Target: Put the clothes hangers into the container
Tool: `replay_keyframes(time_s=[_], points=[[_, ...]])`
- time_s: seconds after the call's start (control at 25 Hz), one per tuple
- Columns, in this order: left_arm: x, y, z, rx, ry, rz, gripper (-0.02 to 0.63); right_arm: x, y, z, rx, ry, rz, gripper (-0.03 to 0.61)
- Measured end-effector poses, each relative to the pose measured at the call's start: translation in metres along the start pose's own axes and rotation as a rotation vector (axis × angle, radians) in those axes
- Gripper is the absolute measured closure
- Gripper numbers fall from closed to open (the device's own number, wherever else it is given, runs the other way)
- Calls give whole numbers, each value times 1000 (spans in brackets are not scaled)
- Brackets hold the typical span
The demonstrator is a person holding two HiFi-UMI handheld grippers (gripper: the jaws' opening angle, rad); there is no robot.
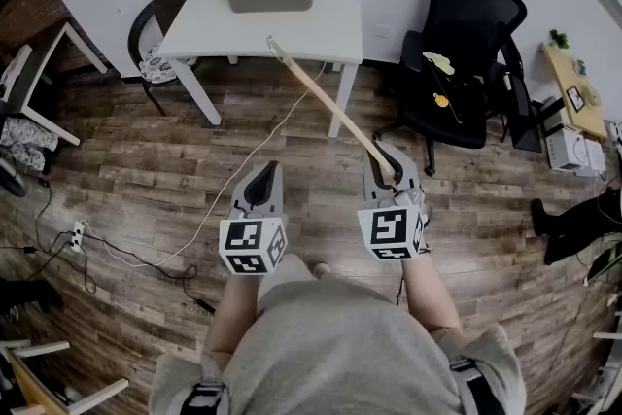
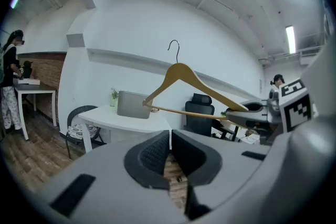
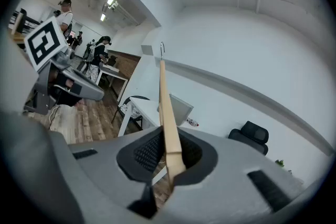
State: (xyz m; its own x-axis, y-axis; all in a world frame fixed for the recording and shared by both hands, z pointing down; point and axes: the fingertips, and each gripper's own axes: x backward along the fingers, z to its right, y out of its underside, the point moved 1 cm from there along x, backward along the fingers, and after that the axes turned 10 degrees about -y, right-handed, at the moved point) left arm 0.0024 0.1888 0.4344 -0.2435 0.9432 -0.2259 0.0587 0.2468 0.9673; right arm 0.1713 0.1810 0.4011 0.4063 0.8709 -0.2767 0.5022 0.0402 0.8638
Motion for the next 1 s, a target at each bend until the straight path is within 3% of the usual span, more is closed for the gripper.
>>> replay_keyframes(time_s=[0.28, 1.0], points=[[37, 2, 21, -17, -19, 24, 598, 46, 6, -9, -15, 11, 18, 539], [52, -2, 48, -26, -31, 60, 598, 70, 7, -5, -34, 7, 85, 538]])
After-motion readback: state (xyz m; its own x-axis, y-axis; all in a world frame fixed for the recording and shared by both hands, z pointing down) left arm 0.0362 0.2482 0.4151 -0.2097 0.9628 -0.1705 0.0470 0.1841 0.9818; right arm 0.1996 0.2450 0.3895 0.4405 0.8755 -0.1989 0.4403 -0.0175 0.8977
